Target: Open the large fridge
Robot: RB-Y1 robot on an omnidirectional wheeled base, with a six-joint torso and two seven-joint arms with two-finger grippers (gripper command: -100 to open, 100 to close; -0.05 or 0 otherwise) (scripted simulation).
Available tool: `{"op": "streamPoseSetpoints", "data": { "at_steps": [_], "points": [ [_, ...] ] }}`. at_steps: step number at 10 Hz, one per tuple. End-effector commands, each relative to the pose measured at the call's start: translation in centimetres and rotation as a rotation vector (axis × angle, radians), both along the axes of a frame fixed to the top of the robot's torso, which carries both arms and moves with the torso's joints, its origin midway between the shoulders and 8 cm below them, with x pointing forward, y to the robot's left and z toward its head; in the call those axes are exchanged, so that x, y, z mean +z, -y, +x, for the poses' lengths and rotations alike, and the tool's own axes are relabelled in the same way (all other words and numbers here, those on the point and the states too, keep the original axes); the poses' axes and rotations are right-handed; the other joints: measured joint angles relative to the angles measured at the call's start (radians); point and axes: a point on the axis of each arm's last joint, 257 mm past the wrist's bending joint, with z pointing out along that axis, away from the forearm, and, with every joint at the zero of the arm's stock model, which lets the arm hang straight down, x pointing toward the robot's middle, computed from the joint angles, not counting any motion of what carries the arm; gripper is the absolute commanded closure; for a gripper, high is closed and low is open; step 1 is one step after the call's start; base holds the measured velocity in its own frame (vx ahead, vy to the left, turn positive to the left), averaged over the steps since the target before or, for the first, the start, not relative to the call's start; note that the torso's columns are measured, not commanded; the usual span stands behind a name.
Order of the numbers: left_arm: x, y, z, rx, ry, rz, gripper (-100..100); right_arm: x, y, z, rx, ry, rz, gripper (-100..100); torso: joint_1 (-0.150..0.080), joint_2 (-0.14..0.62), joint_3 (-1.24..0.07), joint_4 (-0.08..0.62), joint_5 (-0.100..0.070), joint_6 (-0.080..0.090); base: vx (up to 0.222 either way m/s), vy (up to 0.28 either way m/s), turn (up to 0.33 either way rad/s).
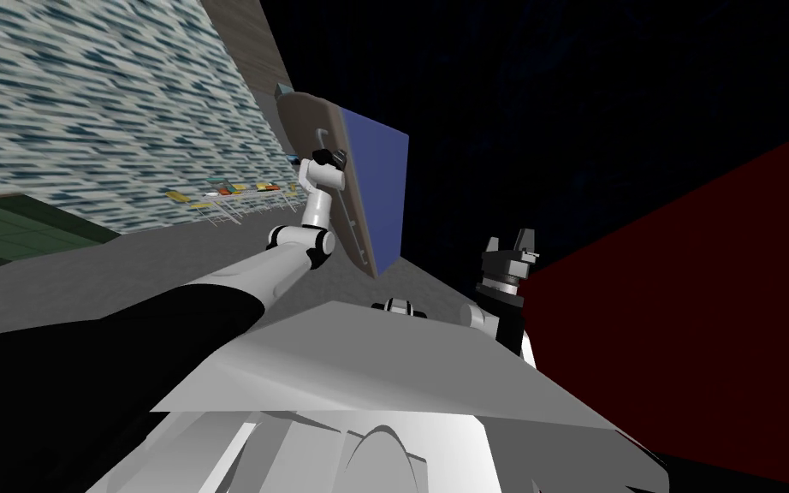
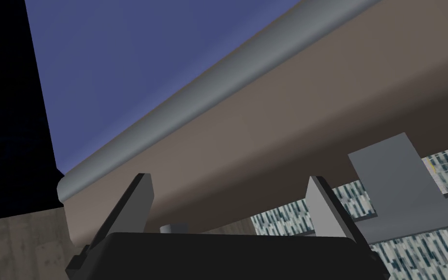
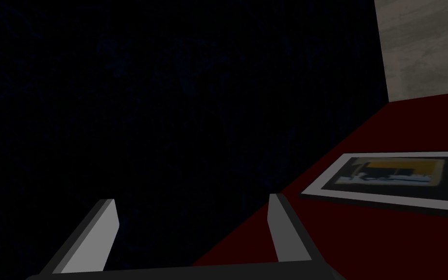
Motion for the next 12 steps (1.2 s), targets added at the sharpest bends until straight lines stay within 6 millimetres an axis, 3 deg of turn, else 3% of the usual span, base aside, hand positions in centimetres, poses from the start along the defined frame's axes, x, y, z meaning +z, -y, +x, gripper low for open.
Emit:
{"op": "streamPoseSetpoints", "data": {
  "at_steps": [1, 2, 3, 5, 6, 7, 8, 9, 10, 11, 12],
  "points": [
    [1.6, -1.4, 0.0, 0.029, -0.018, -0.012, -100, 0.0, 0.0, 0.0, 0.000, 0.000, 0.000, 0, 0.000, 0.000, -0.001, 0.001, -0.001, 0.002, 0.015, -0.060, 0.031],
    [2.9, -1.0, -0.2, 0.023, -0.001, -0.012, -100, 0.0, 0.0, 0.0, 0.000, 0.000, 0.000, 0, -0.001, 0.000, 0.000, -0.001, 0.000, -0.001, 0.018, -0.057, 0.039],
    [2.6, -2.7, -0.3, 0.057, -0.046, -0.029, -100, 0.0, 0.0, 0.0, 0.000, 0.000, 0.000, 0, 0.000, 0.001, 0.000, 0.000, 0.000, 0.000, 0.036, -0.079, 0.053],
    [3.8, -2.3, -0.4, 0.050, -0.028, -0.030, -100, 0.0, 0.0, 0.0, 0.000, 0.000, 0.000, 0, 0.003, 0.001, 0.000, 0.000, 0.001, -0.003, 0.024, -0.055, 0.026],
    [3.7, -4.0, -0.7, 0.082, -0.066, -0.046, -100, 0.0, 0.0, 0.0, 0.000, 0.000, 0.000, 0, 0.004, 0.002, 0.001, 0.000, 0.002, -0.001, 0.017, -0.054, 0.029],
    [4.7, -3.6, -0.8, 0.077, -0.054, -0.049, -100, 0.0, 0.0, 0.0, 0.000, 0.000, 0.000, 0, 0.004, 0.002, 0.001, -0.001, 0.003, -0.004, 0.017, -0.056, 0.039],
    [4.5, -5.3, -1.2, 0.107, -0.090, -0.067, -100, 0.0, 0.0, 0.0, 0.000, 0.000, 0.000, 0, 0.005, 0.003, 0.002, 0.000, 0.002, -0.004, 0.028, -0.074, 0.048],
    [5.5, -4.9, -1.3, 0.102, -0.079, -0.070, -100, 0.0, 0.0, 0.0, 0.000, 0.000, 0.000, 0, 0.006, 0.003, 0.002, 0.000, 0.004, -0.007, 0.029, -0.070, 0.042],
    [5.5, -6.5, -1.8, 0.130, -0.112, -0.091, -100, 0.0, 0.0, 0.0, 0.000, 0.000, 0.000, 0, 0.007, 0.004, 0.003, 0.001, 0.004, -0.006, 0.026, -0.082, 0.038],
    [6.2, -6.2, -1.9, 0.125, -0.101, -0.092, -100, 0.0, 0.0, 0.0, 0.000, 0.000, 0.000, 0, 0.009, 0.006, 0.003, 0.001, 0.005, -0.009, 0.027, -0.066, 0.043],
    [6.3, -7.7, -2.5, 0.150, -0.129, -0.114, -100, 0.0, 0.0, 0.0, 0.000, 0.000, 0.000, 0, 0.010, 0.007, 0.004, 0.001, 0.006, -0.008, 0.022, -0.069, 0.047]
  ]
}}
